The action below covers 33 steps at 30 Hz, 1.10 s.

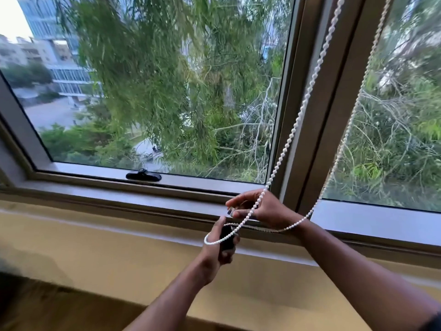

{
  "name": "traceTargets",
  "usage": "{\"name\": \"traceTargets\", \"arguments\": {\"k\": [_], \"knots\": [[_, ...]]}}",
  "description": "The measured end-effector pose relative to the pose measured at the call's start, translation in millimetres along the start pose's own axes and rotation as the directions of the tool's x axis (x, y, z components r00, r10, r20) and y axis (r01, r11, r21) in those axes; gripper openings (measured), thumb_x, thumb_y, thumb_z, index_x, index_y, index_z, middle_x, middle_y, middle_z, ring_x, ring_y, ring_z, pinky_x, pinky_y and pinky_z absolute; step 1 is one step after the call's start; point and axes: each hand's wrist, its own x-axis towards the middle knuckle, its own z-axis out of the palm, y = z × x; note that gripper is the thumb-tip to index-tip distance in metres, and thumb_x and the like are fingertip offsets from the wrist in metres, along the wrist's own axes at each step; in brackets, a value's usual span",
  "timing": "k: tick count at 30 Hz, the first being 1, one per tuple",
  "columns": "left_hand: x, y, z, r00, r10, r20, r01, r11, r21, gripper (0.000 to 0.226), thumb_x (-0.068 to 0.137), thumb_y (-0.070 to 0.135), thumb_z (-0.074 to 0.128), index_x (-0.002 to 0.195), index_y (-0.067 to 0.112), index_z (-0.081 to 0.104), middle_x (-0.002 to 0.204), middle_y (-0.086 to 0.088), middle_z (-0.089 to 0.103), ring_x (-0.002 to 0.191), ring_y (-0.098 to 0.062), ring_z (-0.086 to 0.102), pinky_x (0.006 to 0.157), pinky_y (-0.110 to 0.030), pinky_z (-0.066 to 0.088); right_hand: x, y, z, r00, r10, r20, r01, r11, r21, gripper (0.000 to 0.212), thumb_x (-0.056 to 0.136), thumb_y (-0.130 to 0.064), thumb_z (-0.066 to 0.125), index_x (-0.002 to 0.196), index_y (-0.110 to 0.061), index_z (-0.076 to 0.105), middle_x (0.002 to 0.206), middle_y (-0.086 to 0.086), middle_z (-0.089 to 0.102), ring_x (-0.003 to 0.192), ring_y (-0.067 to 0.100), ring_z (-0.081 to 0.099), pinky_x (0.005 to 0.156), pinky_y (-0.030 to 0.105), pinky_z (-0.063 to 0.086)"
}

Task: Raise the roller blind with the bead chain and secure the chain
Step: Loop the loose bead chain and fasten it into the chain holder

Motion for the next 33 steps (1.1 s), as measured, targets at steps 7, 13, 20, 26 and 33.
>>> {"name": "traceTargets", "arguments": {"k": [7, 13, 20, 26, 33], "knots": [[3, 3, 9, 0.993, 0.09, 0.077, -0.102, 0.979, 0.175, 0.026, 0.072, 0.042, 0.061, 0.084, 0.024, 0.046, 0.068, 0.001, 0.047, 0.043, -0.008, 0.027, 0.049, -0.024, 0.016, -13, -18, -6, 0.989, -0.135, 0.063, 0.145, 0.968, -0.207, 0.029, 0.083, -0.013, 0.084, 0.11, -0.008, 0.078, 0.104, 0.008, 0.078, 0.094, 0.022, 0.076, 0.086, 0.038, 0.061], [1, -5, 7, 0.973, 0.21, 0.091, -0.229, 0.909, 0.349, 0.018, 0.076, 0.016, 0.053, 0.092, 0.015, 0.045, 0.06, 0.009, 0.042, 0.048, -0.006, 0.032, 0.045, -0.023, 0.026, -18, -20, -9, 0.98, -0.191, 0.06, 0.199, 0.955, -0.221, 0.031, 0.081, 0.0, 0.083, 0.111, 0.0, 0.076, 0.106, 0.015, 0.074, 0.094, 0.029, 0.076, 0.088, 0.039, 0.062], [2, -11, 4, 0.96, 0.271, 0.075, -0.277, 0.862, 0.425, 0.016, 0.078, 0.019, 0.056, 0.093, 0.02, 0.053, 0.064, 0.019, 0.058, 0.05, 0.005, 0.046, 0.047, -0.012, 0.037, -20, -20, -5, 0.98, -0.194, 0.05, 0.2, 0.946, -0.254, 0.032, 0.08, 0.002, 0.083, 0.11, -0.006, 0.077, 0.106, 0.007, 0.076, 0.094, 0.019, 0.077, 0.088, 0.039, 0.063], [3, -19, 0, 0.934, 0.346, 0.085, -0.345, 0.821, 0.454, 0.007, 0.091, 0.029, 0.053, 0.098, 0.03, 0.055, 0.071, 0.025, 0.061, 0.061, 0.005, 0.049, 0.056, -0.01, 0.041, -24, -21, 0, 0.982, -0.183, 0.052, 0.191, 0.941, -0.28, 0.032, 0.079, -0.002, 0.085, 0.11, -0.008, 0.077, 0.107, 0.005, 0.077, 0.096, 0.017, 0.077, 0.087, 0.038, 0.063], [1, -23, 3, 0.912, 0.403, 0.079, -0.386, 0.777, 0.497, 0.028, 0.092, 0.038, 0.056, 0.117, 0.027, 0.057, 0.09, 0.022, 0.063, 0.085, 0.001, 0.053, 0.082, -0.031, 0.044, -28, -22, 7, 0.987, -0.156, 0.041, 0.161, 0.929, -0.334, 0.033, 0.079, -0.003, 0.085, 0.108, -0.016, 0.077, 0.102, 0.004, 0.079, 0.094, 0.016, 0.076, 0.082, 0.032, 0.063]]}}
